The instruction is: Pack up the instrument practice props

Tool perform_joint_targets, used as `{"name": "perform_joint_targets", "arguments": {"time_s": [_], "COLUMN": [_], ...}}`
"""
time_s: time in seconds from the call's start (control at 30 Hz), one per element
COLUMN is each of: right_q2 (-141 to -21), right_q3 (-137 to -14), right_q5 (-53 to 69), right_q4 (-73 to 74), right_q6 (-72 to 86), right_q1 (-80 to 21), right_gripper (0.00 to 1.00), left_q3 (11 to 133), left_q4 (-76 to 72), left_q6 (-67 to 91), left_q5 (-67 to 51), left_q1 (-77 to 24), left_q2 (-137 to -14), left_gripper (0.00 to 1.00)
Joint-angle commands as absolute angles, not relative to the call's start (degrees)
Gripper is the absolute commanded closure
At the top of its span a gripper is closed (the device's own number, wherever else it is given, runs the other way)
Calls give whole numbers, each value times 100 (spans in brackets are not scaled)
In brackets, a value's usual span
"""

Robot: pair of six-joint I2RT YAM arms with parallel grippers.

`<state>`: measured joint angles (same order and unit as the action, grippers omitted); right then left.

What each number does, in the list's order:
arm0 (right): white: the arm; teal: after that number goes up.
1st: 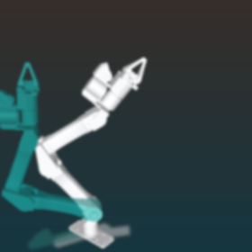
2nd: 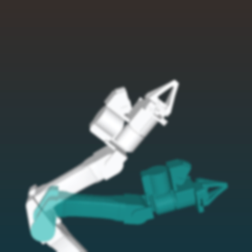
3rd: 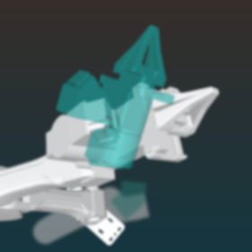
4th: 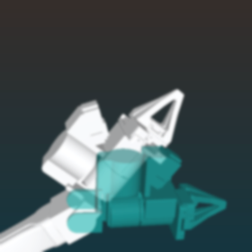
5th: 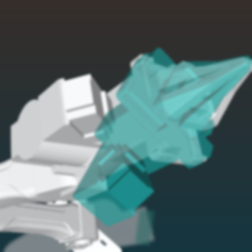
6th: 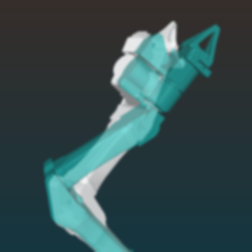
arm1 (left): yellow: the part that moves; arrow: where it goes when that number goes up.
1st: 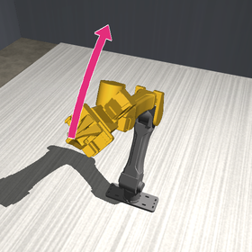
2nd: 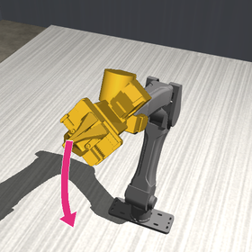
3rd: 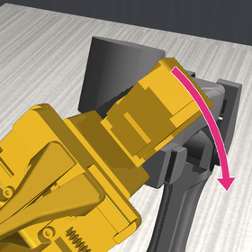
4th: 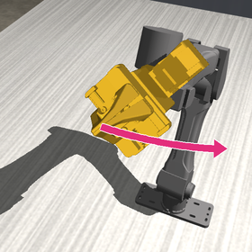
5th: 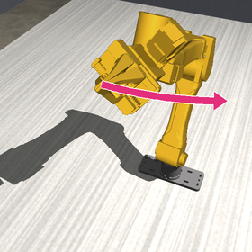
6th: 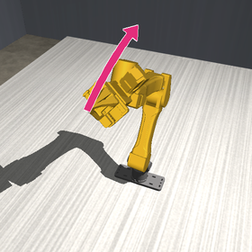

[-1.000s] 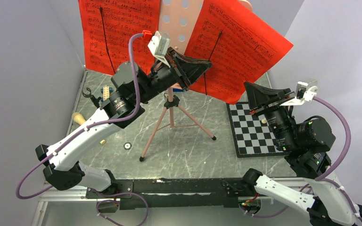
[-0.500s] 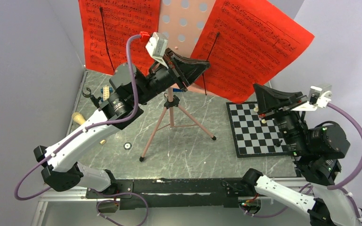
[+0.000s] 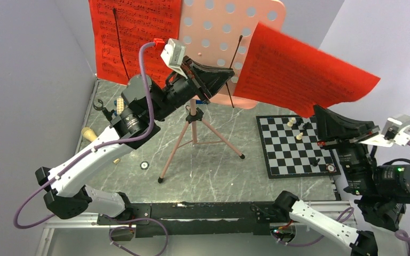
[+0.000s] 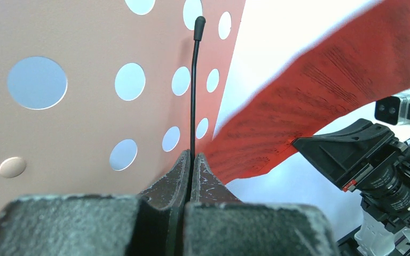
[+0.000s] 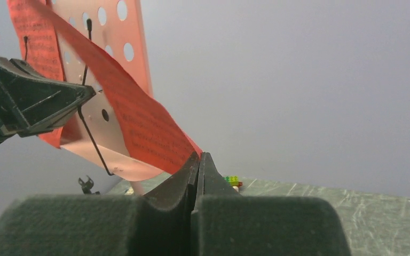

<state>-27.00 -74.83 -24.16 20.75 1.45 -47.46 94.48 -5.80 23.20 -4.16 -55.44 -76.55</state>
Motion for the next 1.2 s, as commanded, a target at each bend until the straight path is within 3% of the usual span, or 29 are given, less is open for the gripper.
{"name": "perform_joint_targets", "arguments": {"time_s": [0.0, 0.17, 0.4, 0.53, 0.8, 1.17], "right_q2": [-2511, -2375, -2231, -2104, -1850, -1284], "right_q3": [-7705, -7685, -7463, -7264, -7017, -7207], "right_q5": [-2785, -2911, -2962, -2945, -2654, -1480], "right_q4": [2326, 2495, 2621, 2654, 2960, 3523], "right_q6": [-146, -187, -220, -205, -206, -531], "right_q1": [-4771, -4763, -4765, -4764, -4766, -4720], "right_gripper": [100, 100, 100, 100, 100, 100], "left_q3": [9236, 9132, 8866, 8729, 8042, 7383], "left_q4": [-161, -184, -330, -322, -591, -591], "left_q6": [2172, 2181, 2276, 2310, 2467, 2485], "left_q5": [-266, -164, -147, -197, -187, -119], "left_q1": [-5530, -5520, -5520, -5520, -5520, -5520], "left_q2": [-7569, -7538, -7366, -7217, -6623, -6091], "left_gripper": [100, 98, 59, 49, 39, 36]}}
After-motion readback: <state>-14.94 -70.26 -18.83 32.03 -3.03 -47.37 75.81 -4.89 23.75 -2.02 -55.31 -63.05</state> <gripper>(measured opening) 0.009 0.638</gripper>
